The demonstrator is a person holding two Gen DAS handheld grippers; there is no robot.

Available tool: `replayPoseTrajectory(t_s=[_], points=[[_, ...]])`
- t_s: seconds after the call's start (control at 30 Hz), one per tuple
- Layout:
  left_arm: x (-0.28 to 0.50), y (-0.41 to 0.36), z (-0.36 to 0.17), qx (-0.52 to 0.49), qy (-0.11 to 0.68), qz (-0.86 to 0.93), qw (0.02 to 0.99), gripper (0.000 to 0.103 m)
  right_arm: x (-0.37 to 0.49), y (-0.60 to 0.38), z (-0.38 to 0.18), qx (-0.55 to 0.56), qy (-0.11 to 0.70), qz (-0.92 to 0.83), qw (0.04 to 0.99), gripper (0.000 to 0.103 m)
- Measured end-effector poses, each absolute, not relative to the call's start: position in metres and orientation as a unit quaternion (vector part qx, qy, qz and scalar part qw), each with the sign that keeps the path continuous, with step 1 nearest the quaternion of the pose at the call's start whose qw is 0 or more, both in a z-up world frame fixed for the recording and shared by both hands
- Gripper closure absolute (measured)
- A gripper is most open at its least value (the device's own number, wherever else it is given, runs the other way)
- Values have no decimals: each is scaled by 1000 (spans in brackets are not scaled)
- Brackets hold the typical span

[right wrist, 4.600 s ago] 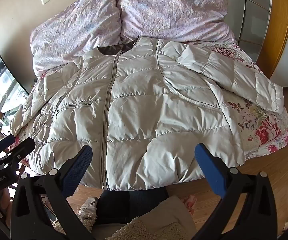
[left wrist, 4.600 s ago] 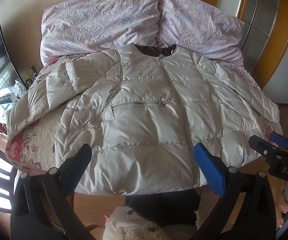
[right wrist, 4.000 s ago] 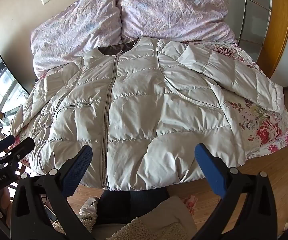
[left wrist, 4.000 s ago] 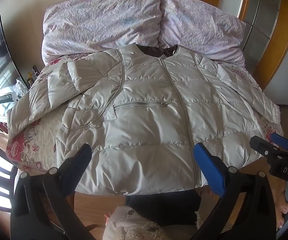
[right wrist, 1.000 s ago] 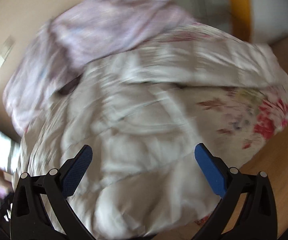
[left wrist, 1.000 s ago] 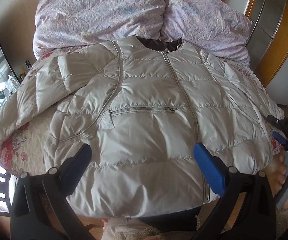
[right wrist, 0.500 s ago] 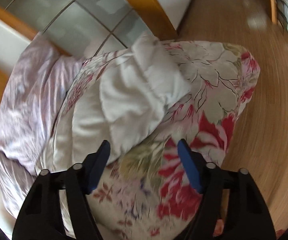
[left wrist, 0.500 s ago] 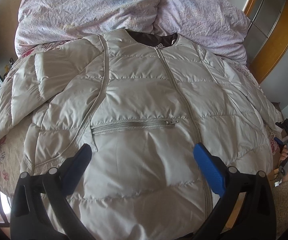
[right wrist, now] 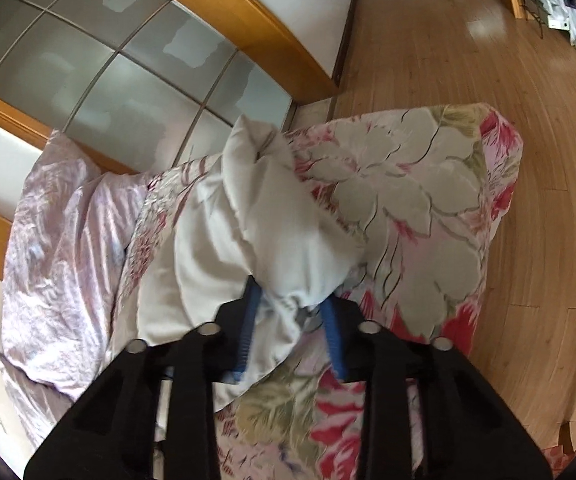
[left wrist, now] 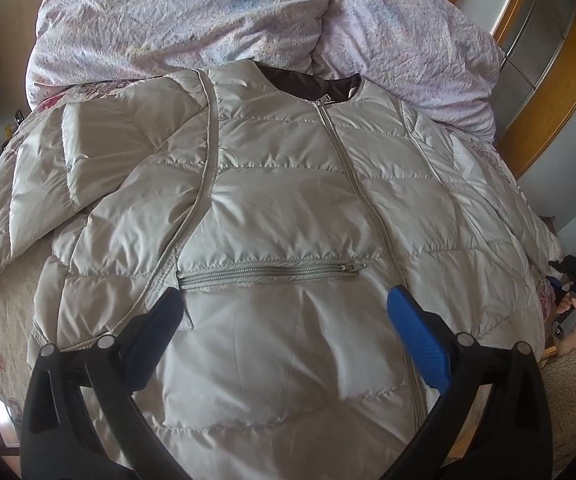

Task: Fold large clothes
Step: 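Grasp the jacket sleeve cuff with the right tool and lift it, then carry the held sleeve across the jacket front and lay it down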

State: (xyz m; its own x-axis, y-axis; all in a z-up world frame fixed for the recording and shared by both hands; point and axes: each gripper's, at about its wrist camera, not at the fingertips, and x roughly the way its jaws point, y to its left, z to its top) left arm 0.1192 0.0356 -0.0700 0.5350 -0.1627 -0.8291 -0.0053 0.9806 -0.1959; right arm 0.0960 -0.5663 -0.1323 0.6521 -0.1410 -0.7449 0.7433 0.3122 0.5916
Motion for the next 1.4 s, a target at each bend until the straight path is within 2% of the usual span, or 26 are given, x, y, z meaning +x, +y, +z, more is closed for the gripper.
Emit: replayPoseTrajectory(t_s=[0.07,0.17,0.53,0.87,1.17,1.4], points=[[119,41,-71,-95,475,-44,874,2,101,-566,-128,499,296,-294,759,84],[117,50,-71,-108,463,-41,879,2,110,-561,-112,463,295,-301,779,89],[114,75,-71,-121,429,-15,895,2,166,-506,-19,304,275,-273,870,90],[109,102,-66,-129,410,19,903,2,243,-362,53,203,273,-89,936,91],[99,134,-62,-182,403,29,897,2,272,-205,40,175,332,133,917,91],[93,143,-61,-185,400,38,897,2,278,-122,-1,151,402,199,881,91]])
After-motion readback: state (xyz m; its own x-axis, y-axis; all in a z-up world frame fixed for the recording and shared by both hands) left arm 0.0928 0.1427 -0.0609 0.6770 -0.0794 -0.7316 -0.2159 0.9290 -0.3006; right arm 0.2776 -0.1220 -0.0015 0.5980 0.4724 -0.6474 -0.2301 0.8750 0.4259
